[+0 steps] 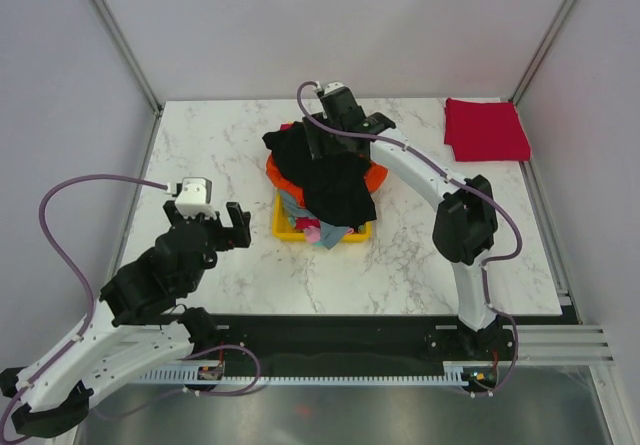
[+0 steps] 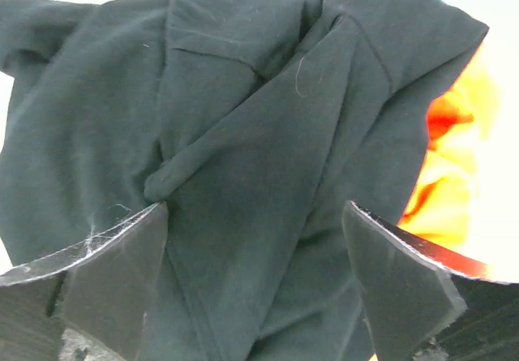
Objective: Fold and stack the t-shirts
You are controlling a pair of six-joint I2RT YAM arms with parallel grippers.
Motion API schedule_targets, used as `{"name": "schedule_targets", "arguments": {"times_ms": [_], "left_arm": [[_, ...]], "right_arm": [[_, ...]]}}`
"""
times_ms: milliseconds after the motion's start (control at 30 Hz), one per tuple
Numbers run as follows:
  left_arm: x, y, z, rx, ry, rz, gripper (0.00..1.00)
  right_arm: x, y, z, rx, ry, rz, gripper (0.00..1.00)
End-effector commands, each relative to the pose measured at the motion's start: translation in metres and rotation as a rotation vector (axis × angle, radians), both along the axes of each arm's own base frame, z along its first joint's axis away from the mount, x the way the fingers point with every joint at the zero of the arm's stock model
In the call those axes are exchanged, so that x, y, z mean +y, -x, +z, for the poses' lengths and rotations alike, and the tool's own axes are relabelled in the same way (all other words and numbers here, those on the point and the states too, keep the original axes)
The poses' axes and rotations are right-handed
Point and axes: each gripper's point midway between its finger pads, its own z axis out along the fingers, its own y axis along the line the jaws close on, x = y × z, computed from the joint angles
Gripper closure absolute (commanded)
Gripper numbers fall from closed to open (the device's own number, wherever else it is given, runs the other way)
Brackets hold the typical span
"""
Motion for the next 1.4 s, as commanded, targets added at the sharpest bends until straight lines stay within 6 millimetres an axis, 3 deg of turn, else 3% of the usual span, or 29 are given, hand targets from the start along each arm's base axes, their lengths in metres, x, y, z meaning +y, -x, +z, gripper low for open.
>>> {"name": "schedule_targets", "arguments": {"times_ms": [0,33,67,133,167,233,267,300,333,400,433,467,500,600,633,667,767,833,933,1000,1033,1100,1200,1233,1300,1333,1367], "left_arm": [[0.003,-0.007,0.004,-0.025,-0.046,0.025,0.02],[0.003,-0.007,0.004,-0.025,-0.047,0.025,0.02],[0.002,-0.007,0.004,-0.026,-0.046,0.022,0.02],[0.002,-0.007,0.004,-0.026,-0.045,0.019,0.02],[0.002,-0.007,0.003,-0.026,-0.048,0.02,0.02],[0.002,-0.008,0.002,-0.024,-0.053,0.017,0.02],[0.002,-0.008,0.002,-0.022,-0.056,0.019,0.02],[0.002,-0.008,0.001,-0.021,-0.058,0.018,0.02],[0.002,-0.008,0.001,-0.02,-0.061,0.018,0.02],[0.002,-0.009,0.001,-0.018,-0.065,0.023,0.02],[0.001,-0.009,0.0,-0.016,-0.067,0.02,0.03],[0.002,-0.01,-0.001,-0.013,-0.071,0.023,0.03],[0.001,-0.01,-0.002,-0.01,-0.075,0.021,0.03],[0.0,-0.011,-0.004,-0.005,-0.082,0.022,0.03],[0.0,-0.011,-0.003,-0.004,-0.081,0.019,0.03],[0.0,-0.011,-0.004,-0.002,-0.084,0.021,0.03],[0.0,-0.011,-0.004,-0.003,-0.083,0.019,0.04],[0.0,-0.011,-0.004,-0.003,-0.079,0.018,0.04],[0.0,-0.011,-0.004,-0.003,-0.075,0.021,0.04],[-0.001,-0.012,-0.005,0.004,-0.066,0.03,0.02],[-0.002,-0.013,-0.005,0.008,-0.057,0.031,0.01],[-0.006,-0.015,-0.004,0.021,-0.023,0.025,0.0],[-0.015,-0.023,-0.003,0.046,0.009,0.045,0.0],[-0.02,-0.03,-0.008,0.07,-0.008,0.053,0.0],[-0.033,-0.045,0.004,0.08,0.018,0.032,0.0],[-0.047,-0.064,0.003,0.125,0.049,-0.028,0.0],[-0.036,-0.082,0.003,0.128,0.05,0.037,0.0]], "right_arm": [[0.01,0.0,-0.003,0.004,0.022,0.007,0.06],[0.012,0.0,-0.009,0.014,0.025,0.009,0.09],[0.013,0.0,-0.011,0.017,0.024,0.006,0.25],[0.015,0.001,-0.012,0.018,0.018,0.006,0.4],[0.017,0.001,-0.011,0.016,0.011,0.008,0.54],[0.019,-0.001,-0.001,0.0,-0.003,0.011,0.69],[0.019,-0.002,0.004,-0.01,-0.011,0.011,0.82],[0.019,-0.004,0.012,-0.029,-0.013,0.003,0.86],[0.018,-0.007,0.035,-0.072,-0.036,-0.004,0.88],[0.015,-0.009,0.064,-0.122,-0.045,-0.013,0.9],[0.011,-0.015,0.11,-0.212,-0.072,-0.026,0.91],[0.007,-0.013,0.129,-0.237,-0.071,-0.029,0.91],[0.004,-0.012,0.181,-0.331,-0.131,-0.032,0.9],[-0.018,0.006,0.276,-0.524,-0.223,-0.053,0.89],[-0.036,0.025,0.319,-0.611,-0.266,-0.067,0.89],[-0.056,0.031,0.35,-0.707,-0.279,-0.123,0.89],[-0.121,0.071,0.413,-0.875,-0.293,-0.275,0.89],[-0.154,0.098,0.433,-0.929,-0.289,-0.335,0.9],[-0.185,0.13,0.454,-0.988,-0.311,-0.373,0.95],[-0.187,0.153,0.475,-1.042,-0.375,-0.297,0.97],[-0.195,0.175,0.485,-1.076,-0.417,-0.262,0.97],[-0.192,0.218,0.513,-1.177,-0.537,-0.098,1.0],[-0.188,0.266,0.539,-1.247,-0.667,0.074,1.0],[-0.181,0.275,0.539,-1.227,-0.694,0.134,1.0],[-0.181,0.286,0.546,-1.231,-0.701,0.173,1.0],[-0.177,0.286,0.545,-1.219,-0.672,0.203,1.0],[-0.171,0.287,0.539,-1.207,-0.648,0.239,1.0]]}}
